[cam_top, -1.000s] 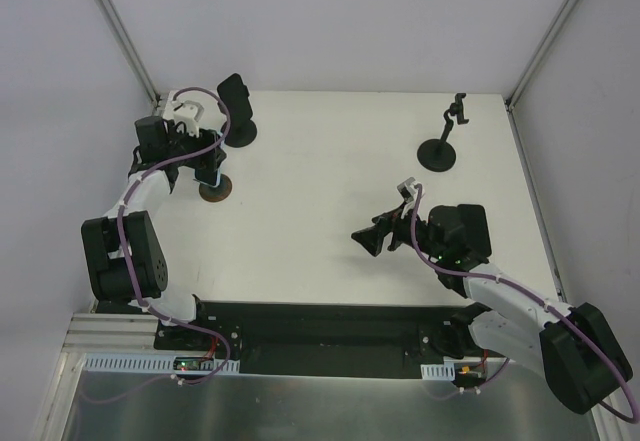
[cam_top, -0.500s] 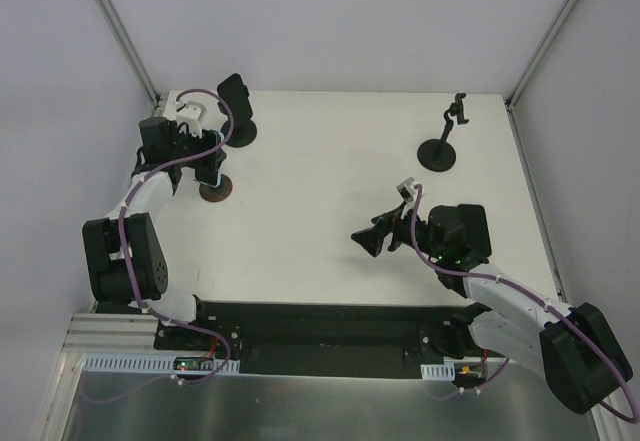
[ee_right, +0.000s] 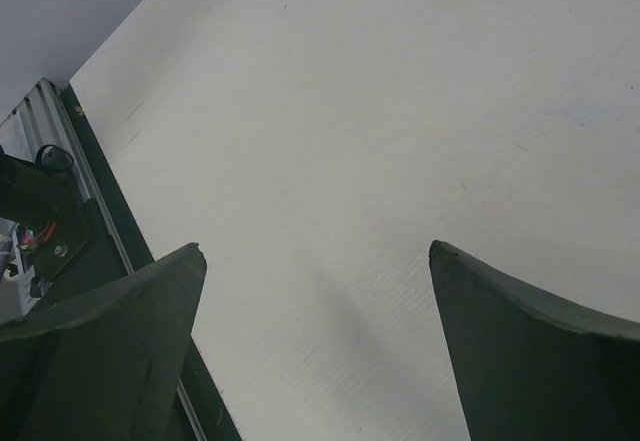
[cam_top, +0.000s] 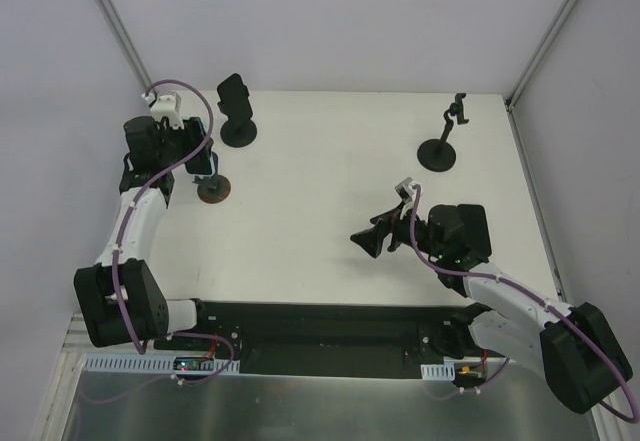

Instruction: Remove the phone from the phone stand

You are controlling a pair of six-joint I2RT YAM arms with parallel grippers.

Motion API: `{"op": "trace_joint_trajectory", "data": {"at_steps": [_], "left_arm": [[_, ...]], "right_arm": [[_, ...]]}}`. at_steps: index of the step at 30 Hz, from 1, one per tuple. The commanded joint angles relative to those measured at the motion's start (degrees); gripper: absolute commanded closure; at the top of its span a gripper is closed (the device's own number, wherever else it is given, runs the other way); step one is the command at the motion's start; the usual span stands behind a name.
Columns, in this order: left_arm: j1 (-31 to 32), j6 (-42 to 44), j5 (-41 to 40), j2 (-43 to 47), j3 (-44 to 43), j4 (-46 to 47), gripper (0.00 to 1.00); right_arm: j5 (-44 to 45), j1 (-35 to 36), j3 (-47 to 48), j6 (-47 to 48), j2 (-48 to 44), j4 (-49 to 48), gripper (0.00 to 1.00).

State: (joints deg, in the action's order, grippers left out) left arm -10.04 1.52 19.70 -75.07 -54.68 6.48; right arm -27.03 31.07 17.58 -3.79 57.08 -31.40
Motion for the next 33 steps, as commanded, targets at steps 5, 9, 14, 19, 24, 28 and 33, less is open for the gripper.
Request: {"op": "trace_joint_trajectory", "data": {"at_steps": [5,9,14,19,24,28,33], "left_arm": [[5.19,-15.75,-12.05,8.96,-5.79,-9.61,0.99],[8.45,-25.21,-11.45,14.76,-4.39,-10.87,1.00],[15.04,-33.06,-11.09,20.83,0.53,-11.58,1.00],[22.33,-41.23,-10.04,22.77,5.01,-11.49,1.00],[28.49,-46.68,-10.39,22.51,6.95,-11.58,1.00],[32.71,-49.32,-12.14,22.16,7.91,-11.49,1.00],[37.10,-51.26,-13.72,20.58,7.92,-11.40,1.00]], "right_arm": [[-1.10,0.75,4.56,2.47,-2.41,1.24,0.04],[-0.57,2.23,6.49,2.47,-2.94,2.66,0.04],[1.27,6.71,9.13,1.68,-1.89,2.66,0.04],[5.57,12.08,13.60,1.59,1.18,2.13,0.04],[11.89,16.47,17.48,0.19,5.23,2.39,0.03],[13.49,18.23,20.20,-0.95,9.44,1.08,0.01],[14.02,20.26,24.77,-1.66,15.15,0.72,0.11]]}}
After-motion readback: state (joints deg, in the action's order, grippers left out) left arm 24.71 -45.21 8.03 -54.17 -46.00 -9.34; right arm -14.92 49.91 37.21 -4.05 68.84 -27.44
